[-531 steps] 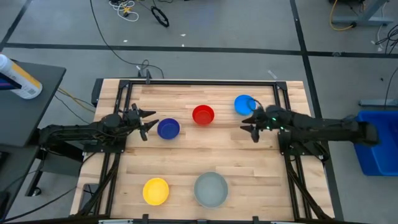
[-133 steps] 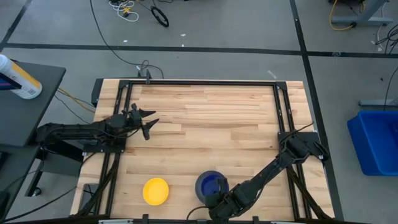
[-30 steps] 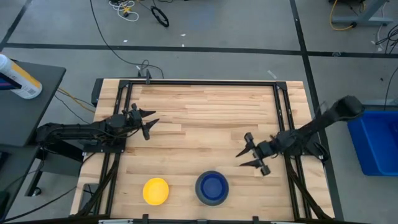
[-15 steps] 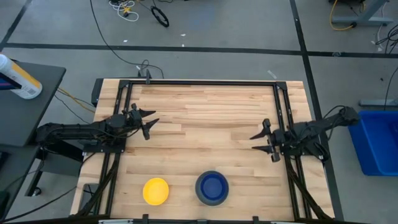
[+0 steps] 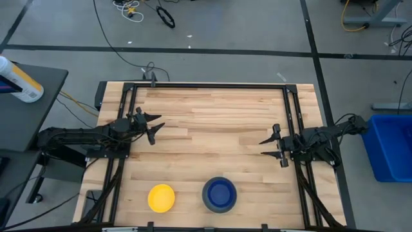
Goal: Nest bowls inside each other
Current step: Stack the yellow bowl on top of the blue bowl
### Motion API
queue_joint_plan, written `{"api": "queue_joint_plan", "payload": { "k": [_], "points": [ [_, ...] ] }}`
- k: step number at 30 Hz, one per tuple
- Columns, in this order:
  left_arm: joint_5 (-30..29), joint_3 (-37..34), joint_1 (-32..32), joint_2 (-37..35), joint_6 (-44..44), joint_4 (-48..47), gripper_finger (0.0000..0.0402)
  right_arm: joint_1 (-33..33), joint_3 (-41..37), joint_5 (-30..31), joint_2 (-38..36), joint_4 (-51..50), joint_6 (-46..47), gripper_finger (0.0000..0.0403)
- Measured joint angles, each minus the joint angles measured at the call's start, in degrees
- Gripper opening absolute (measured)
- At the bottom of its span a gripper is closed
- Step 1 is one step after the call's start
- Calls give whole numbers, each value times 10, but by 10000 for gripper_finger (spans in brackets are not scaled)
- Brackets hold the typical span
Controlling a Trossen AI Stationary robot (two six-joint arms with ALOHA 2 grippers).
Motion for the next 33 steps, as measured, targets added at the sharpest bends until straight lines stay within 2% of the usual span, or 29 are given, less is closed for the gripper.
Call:
{"api": "queue_joint_plan", "payload": {
  "k": [5, 9, 16, 22, 33],
  "points": [
    [0, 0, 0, 0, 0, 2, 208, -40, 0, -1, 4, 0, -14, 190],
    [0, 0, 0, 0, 1, 3, 208, -106, -6, 24, 3, 29, -35, 188],
    [2, 0, 0, 0, 5, 3, 208, -212, -12, 13, 5, 44, -41, 195],
    [4, 0, 0, 0, 4, 2, 208, -226, -12, -27, 7, 42, -20, 195],
    [22, 0, 0, 0, -13, -5, 208, -226, -12, -38, -15, 40, -51, 190]
  ]
}}
